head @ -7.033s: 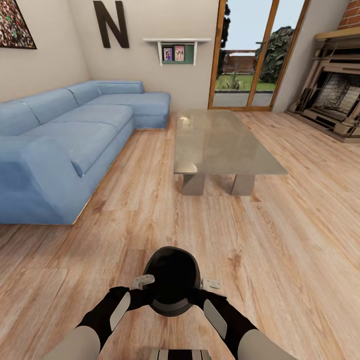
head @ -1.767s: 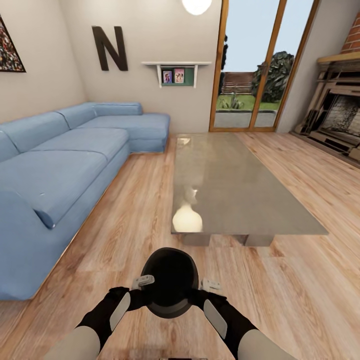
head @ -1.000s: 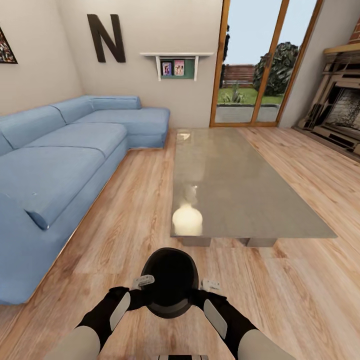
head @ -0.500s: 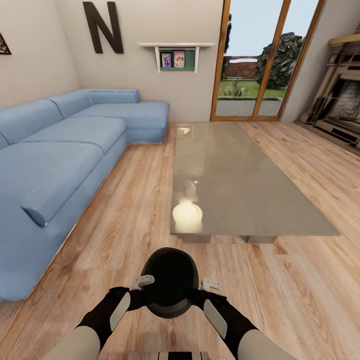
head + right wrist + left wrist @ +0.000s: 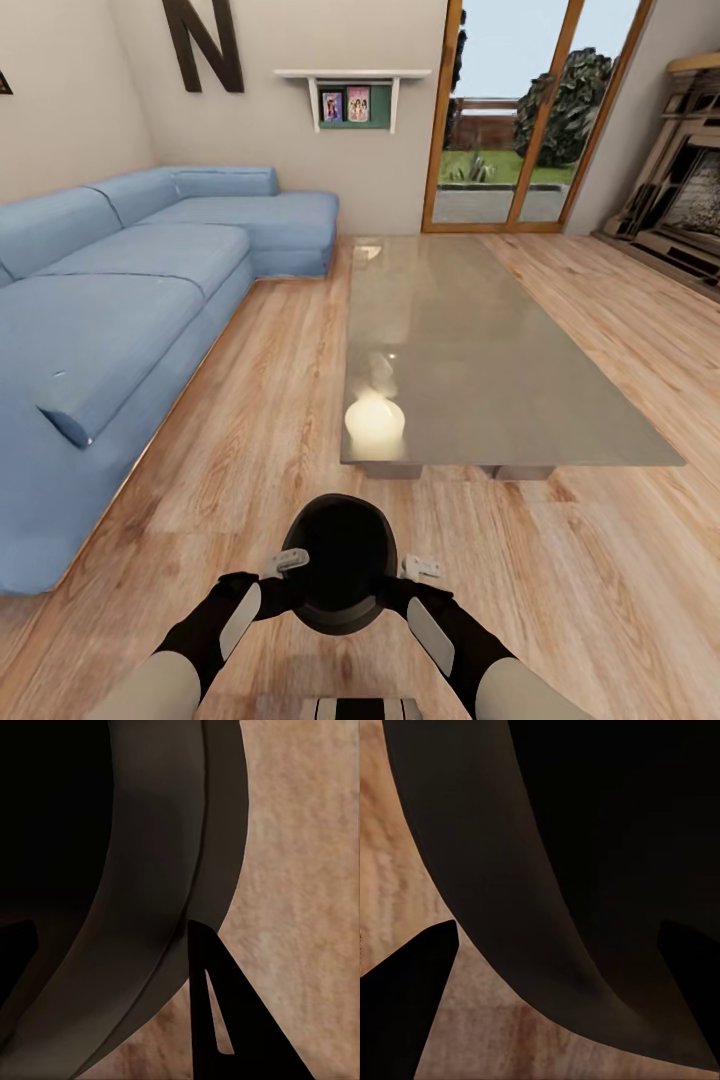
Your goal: Place each of the two pumpkins and all three candles from the living room inside a cabinet in the living room (use any cabinet), then make sure every cabinet is closed, and position the cauldron so it is next to a table in the living room.
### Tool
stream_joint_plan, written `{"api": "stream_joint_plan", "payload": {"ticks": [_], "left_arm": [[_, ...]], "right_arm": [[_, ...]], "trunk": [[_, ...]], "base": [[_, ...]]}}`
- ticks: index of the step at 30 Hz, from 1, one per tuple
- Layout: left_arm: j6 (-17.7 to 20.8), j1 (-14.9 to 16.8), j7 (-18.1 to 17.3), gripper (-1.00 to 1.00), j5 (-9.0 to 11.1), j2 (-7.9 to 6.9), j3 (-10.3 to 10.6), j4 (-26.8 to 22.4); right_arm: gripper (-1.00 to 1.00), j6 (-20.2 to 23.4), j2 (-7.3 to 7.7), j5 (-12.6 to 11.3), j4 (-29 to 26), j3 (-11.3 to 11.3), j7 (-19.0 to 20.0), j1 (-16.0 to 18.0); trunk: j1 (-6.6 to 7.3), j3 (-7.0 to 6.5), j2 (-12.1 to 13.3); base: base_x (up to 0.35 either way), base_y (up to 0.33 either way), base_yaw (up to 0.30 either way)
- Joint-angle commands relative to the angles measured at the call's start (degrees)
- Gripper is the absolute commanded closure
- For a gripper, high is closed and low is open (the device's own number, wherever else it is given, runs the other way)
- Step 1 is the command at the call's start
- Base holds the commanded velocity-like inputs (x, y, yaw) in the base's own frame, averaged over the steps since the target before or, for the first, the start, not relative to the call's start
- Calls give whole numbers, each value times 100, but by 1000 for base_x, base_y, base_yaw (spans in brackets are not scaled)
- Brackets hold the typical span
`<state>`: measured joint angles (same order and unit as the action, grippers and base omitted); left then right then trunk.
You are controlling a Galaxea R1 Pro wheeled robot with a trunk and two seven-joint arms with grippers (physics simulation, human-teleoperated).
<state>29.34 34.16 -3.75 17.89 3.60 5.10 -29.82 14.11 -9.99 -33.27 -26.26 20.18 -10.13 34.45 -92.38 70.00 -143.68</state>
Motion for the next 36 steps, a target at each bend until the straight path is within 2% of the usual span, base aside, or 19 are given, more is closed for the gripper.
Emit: {"api": "stream_joint_plan", "payload": {"ticks": [1,5,12,13,18,19,28,36], "left_arm": [[-18,-6,-37,100,-83,0,-9,20],[-17,-6,-37,100,-81,0,-10,20],[-23,-6,-38,100,-80,0,-11,20],[-24,-6,-38,100,-78,0,-10,20],[-25,-6,-36,100,-80,0,-13,20],[-25,-6,-36,-100,-79,-1,-14,20],[-18,-6,-42,-100,-76,0,-18,18],[46,-6,-52,-100,-76,0,-25,-7]], "right_arm": [[100,-5,-1,-40,16,13,38,-9],[100,-4,-1,-40,16,13,38,-9],[100,-4,-1,-40,16,13,38,-9],[-100,-4,-1,-40,16,13,38,-9],[-100,4,-1,-40,16,13,38,-9],[-100,4,-1,-40,16,13,38,-9],[-100,6,-1,-40,16,13,38,-9],[-100,12,-1,-40,16,13,38,-9]], "trunk": [[-9,2,3],[-17,69,-1],[-17,69,-1],[-17,69,-1],[-17,69,-1],[-17,69,-1],[-17,69,-1],[4,-108,10]], "base": [[0,0,0],[0,0,0],[0,0,0],[0,0,0],[0,0,0],[0,0,0],[0,0,0],[0,0,0]]}}
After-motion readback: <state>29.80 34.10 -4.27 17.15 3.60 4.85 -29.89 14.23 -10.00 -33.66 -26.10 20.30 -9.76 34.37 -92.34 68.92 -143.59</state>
